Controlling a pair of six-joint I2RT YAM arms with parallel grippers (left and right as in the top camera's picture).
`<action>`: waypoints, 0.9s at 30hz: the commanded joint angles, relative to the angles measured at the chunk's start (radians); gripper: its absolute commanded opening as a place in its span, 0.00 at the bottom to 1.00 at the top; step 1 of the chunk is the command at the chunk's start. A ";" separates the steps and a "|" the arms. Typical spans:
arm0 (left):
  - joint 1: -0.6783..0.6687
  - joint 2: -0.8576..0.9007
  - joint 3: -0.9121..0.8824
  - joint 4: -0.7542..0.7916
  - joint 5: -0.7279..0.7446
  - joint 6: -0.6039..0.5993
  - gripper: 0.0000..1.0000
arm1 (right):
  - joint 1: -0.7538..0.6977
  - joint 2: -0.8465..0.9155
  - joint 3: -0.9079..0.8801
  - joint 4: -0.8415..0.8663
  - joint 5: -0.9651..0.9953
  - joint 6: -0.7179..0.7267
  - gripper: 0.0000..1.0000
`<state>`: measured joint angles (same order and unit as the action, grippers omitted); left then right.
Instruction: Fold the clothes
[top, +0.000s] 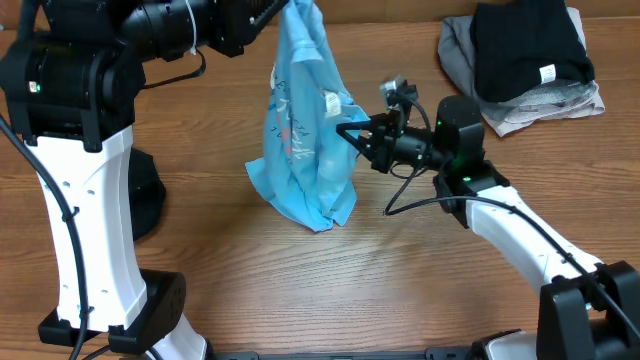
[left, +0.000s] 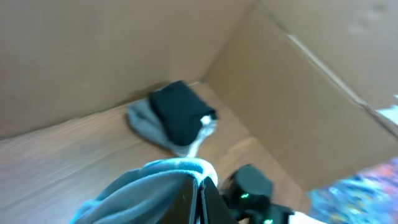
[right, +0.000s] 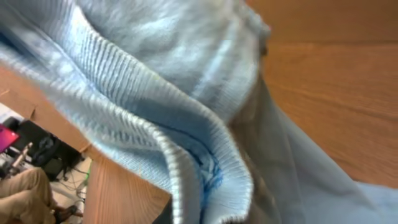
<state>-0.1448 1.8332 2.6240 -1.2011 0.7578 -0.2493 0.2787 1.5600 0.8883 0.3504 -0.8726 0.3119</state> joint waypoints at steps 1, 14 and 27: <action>-0.011 -0.006 0.023 -0.028 -0.200 0.052 0.04 | -0.059 -0.056 0.018 -0.047 -0.038 0.007 0.04; -0.011 -0.009 0.023 -0.198 -0.590 0.150 0.04 | -0.167 -0.269 0.211 -0.689 0.404 -0.207 0.04; -0.011 -0.124 0.024 -0.151 -0.808 0.150 0.04 | -0.168 -0.269 0.879 -1.298 0.645 -0.242 0.04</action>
<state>-0.1646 1.8179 2.6244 -1.3808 0.0883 -0.1223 0.1215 1.3170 1.6196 -0.8955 -0.3283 0.0814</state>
